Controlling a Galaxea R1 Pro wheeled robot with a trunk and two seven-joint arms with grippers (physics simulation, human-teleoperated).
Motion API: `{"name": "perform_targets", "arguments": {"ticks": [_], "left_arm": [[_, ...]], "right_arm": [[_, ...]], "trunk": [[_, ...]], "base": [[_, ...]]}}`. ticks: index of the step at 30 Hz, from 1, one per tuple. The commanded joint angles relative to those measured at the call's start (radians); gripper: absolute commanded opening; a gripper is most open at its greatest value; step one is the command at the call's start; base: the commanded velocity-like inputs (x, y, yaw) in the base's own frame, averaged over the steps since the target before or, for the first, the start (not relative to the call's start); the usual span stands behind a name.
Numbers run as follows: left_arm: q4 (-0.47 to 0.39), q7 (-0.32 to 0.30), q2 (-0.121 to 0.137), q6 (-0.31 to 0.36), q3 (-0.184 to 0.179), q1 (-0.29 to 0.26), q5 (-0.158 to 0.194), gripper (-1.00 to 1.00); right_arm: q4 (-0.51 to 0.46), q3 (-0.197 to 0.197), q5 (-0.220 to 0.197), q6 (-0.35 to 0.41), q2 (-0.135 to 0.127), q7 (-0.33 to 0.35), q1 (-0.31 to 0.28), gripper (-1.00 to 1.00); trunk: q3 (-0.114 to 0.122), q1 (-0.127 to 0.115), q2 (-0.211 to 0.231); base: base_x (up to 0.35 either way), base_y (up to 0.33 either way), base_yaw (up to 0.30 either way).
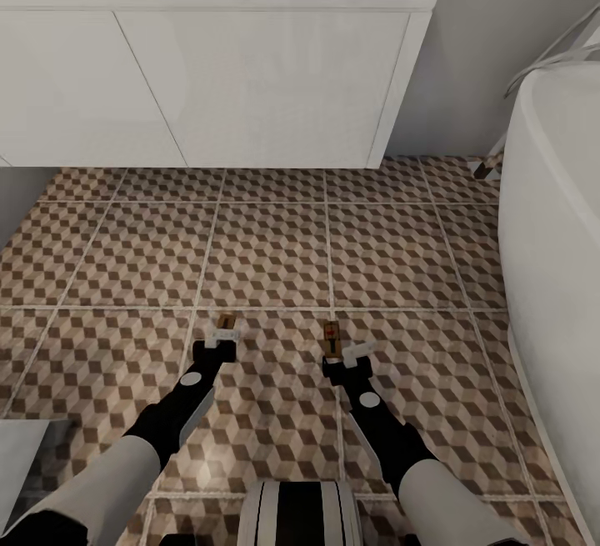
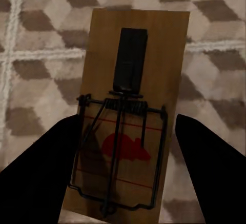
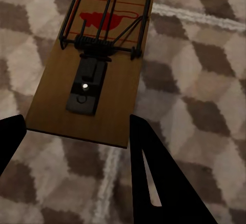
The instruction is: Take the four mousetraps from the cabinet in the bathroom and place them on the bathroom floor. Make sure all four end up on the same floor surface, and ensure that at least two of them are either under or directly next to the same bathroom sink.
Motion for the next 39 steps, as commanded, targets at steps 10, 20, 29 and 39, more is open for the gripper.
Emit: {"name": "perform_targets", "arguments": {"ticks": [10, 20, 29, 39], "left_arm": [[0.151, -0.007, -0.016, -0.48, -0.008, 0.043, 0.006, -1.0], [0.364, -0.007, -0.081, -0.866, -0.004, 0.047, 0.004, -1.0], [0.374, -0.008, -0.082, -0.877, -0.008, 0.047, 0.003, -1.0], [0.368, -0.005, -0.084, -0.854, -0.002, 0.047, 0.004, -1.0]], "right_arm": [[0.001, 0.003, 0.005, -0.001, 0.0, -0.005, 0.0, -1.0], [0.001, 0.003, 0.005, -0.001, 0.0, -0.005, 0.0, -1.0], [0.001, 0.003, 0.005, -0.001, 0.0, -0.005, 0.0, -1.0], [0.001, 0.003, 0.006, -0.001, 0.0, -0.005, 0.0, -1.0]], "trunk": [[0.0, 0.0, 0.0], [0.0, 0.0, 0.0], [0.0, 0.0, 0.0], [0.0, 0.0, 0.0]], "base": [[0.0, 0.0, 0.0], [0.0, 0.0, 0.0], [0.0, 0.0, 0.0], [0.0, 0.0, 0.0]]}}
